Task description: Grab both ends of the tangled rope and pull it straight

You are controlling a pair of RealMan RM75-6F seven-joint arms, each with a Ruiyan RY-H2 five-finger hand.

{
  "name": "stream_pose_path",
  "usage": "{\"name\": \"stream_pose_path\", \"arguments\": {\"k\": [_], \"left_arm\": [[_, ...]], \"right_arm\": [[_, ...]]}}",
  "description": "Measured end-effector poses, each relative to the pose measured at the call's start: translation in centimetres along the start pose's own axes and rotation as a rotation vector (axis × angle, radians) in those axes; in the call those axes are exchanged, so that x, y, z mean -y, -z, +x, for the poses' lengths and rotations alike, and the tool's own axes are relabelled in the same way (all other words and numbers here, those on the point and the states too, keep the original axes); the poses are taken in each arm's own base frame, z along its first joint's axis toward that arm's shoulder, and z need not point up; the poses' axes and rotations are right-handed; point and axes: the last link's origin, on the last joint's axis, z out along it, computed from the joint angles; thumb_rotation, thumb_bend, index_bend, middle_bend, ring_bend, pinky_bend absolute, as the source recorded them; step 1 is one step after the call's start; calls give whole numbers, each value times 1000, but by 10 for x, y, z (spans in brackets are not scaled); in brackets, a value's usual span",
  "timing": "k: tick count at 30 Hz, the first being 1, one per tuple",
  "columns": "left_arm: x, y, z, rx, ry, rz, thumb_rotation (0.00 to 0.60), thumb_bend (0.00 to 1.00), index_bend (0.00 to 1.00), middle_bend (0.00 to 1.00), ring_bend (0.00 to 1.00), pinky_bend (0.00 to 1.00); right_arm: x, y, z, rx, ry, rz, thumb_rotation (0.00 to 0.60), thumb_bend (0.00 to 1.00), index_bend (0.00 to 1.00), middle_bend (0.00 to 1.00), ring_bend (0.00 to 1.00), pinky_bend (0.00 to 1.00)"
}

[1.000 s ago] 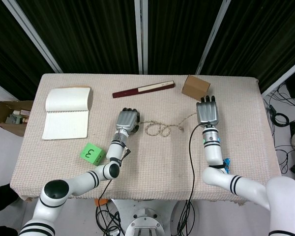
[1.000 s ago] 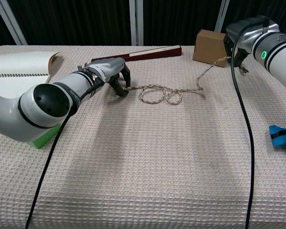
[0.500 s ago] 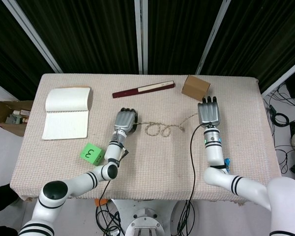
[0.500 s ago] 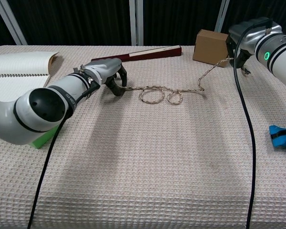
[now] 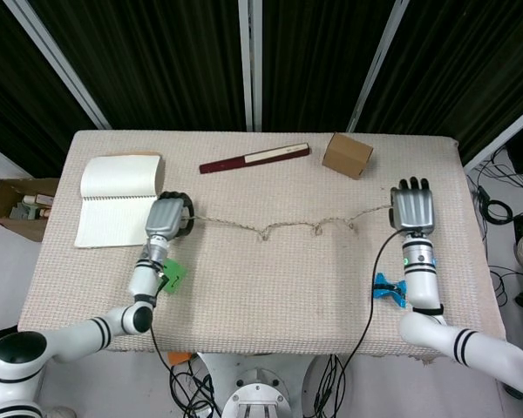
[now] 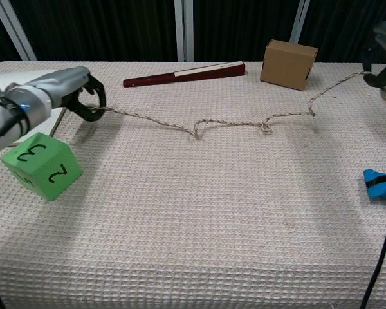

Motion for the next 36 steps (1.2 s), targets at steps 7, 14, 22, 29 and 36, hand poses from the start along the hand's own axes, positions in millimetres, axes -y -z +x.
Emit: {"name": "stream_pose_path", "arguments": {"k": [7,14,22,29,36], "left_arm": [[54,22,17,-32,-48,59,600,560,656,295,185,157],[75,25,21,-28,-73,99,600,560,656,295,185,157],[88,25,23,-32,-99,130,600,560,657,295,185,156],[99,26,26,-36,-100,163,600,561,657,295,185,156],[105,26,27,-38,-100,180,600,559,657,294,185,156]], "right_arm": [[-39,13,-15,25,2,-55,600,530,681,324,187,227],[-52,11,-28,45,19,-75,600,530,683,323,187,226],[-55,5,-42,68,36,-89,600,530,683,324,187,226],[-57,0,-51,88,35,-107,600,530,683,323,187,226],[-49,-2,-59,96,25,-99,600,522,666,322,187,223]]}}
